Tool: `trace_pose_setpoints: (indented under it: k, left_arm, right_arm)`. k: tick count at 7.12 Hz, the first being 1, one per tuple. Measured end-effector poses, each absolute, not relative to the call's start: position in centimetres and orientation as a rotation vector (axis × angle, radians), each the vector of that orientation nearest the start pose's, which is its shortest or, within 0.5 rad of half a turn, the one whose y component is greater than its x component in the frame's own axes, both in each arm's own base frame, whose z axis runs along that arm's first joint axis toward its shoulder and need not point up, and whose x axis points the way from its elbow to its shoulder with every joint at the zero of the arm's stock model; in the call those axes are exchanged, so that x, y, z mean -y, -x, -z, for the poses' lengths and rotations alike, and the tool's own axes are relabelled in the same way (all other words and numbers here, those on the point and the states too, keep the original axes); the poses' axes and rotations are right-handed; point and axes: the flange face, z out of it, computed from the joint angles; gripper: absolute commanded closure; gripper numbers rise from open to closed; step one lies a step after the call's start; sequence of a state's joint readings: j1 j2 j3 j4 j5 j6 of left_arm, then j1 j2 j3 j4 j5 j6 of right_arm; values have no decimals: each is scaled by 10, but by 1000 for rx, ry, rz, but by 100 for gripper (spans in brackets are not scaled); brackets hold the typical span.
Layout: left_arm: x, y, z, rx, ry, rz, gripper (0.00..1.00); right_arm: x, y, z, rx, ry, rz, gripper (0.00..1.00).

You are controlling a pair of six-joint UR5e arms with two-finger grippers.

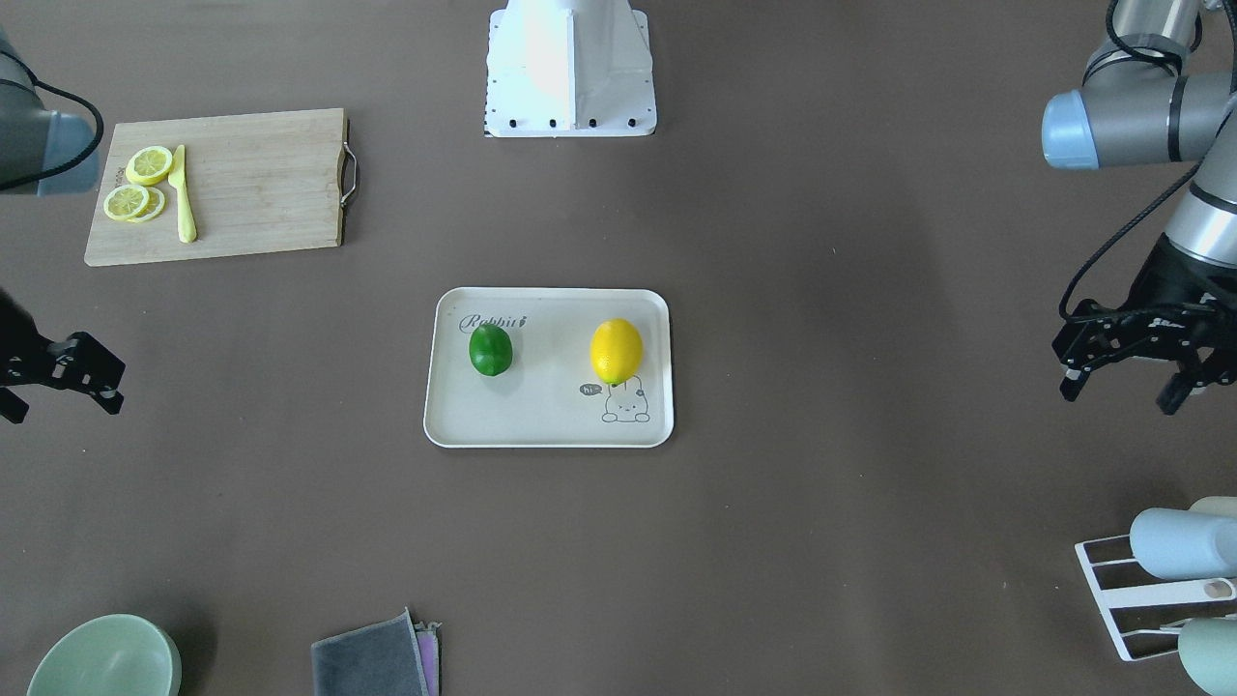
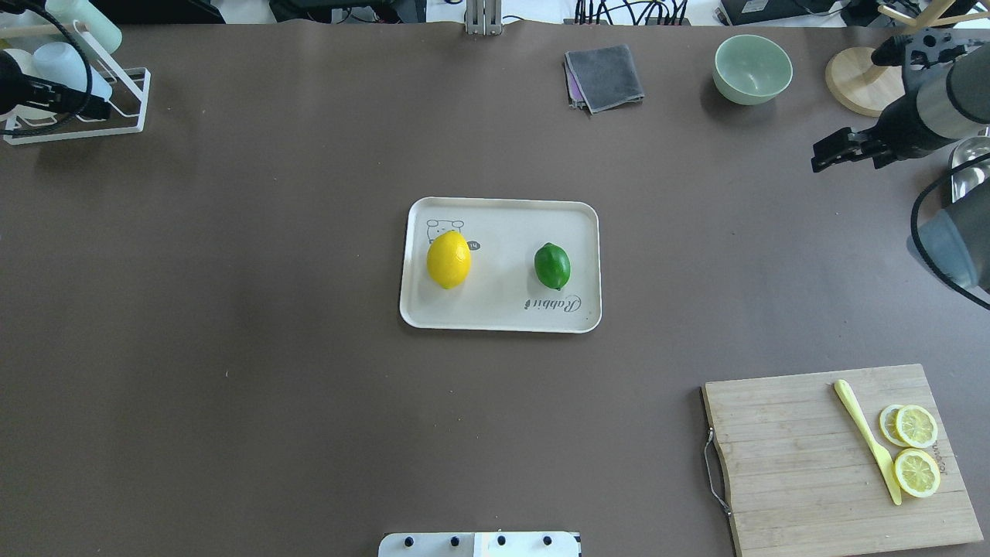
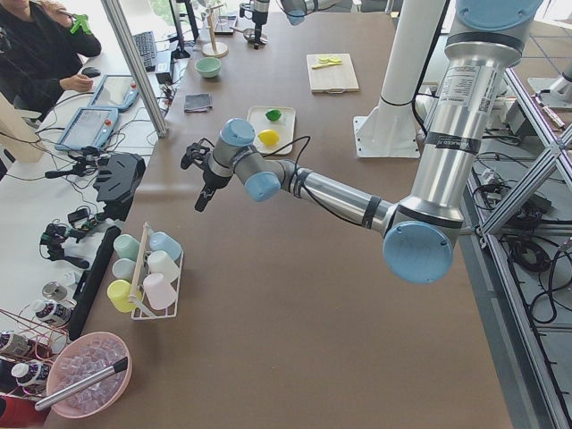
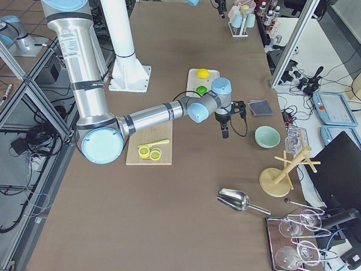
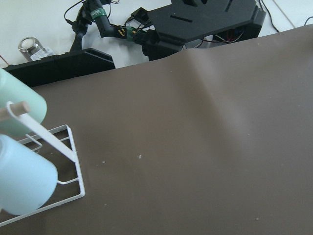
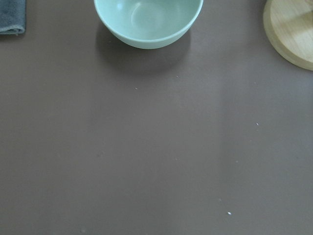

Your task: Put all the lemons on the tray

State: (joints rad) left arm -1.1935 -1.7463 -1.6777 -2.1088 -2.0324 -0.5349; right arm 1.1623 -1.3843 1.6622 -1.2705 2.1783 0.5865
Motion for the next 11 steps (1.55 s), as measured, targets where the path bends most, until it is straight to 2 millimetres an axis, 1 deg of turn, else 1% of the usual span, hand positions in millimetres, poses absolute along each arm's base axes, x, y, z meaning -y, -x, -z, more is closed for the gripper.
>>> trace_pose_setpoints:
  k: [1, 2, 3, 4, 5, 6, 7, 8, 11]
  left_arm:
    - [564, -89, -490, -771, -473, -81, 2]
    - [547, -44, -522, -784, -434, -108, 2]
    - [529, 0, -551, -772, -417, -110, 2]
    - [512, 41, -572, -760, -389, -84, 2]
    - [501, 74, -584, -764, -353, -64, 2]
    - [494, 95, -588, -771, -317, -56, 2]
    - [489, 103, -588, -776, -286, -46, 2]
    - [484, 106, -589, -777, -267, -36, 2]
    - [483, 107, -594, -779, -245, -20, 2]
  right_arm:
    - [560, 114, -513, 778, -175, 49, 0]
    - [545, 66, -551, 753, -153, 99, 0]
    - [524, 21, -589, 732, -141, 132, 0]
    - [506, -13, -617, 724, -117, 128, 0]
    - [493, -32, -631, 727, -92, 110, 0]
    - [487, -41, -638, 730, -79, 96, 0]
    - [484, -44, -640, 732, -75, 89, 0]
    - [483, -46, -638, 733, -78, 88, 0]
    - [481, -47, -631, 746, -77, 84, 0]
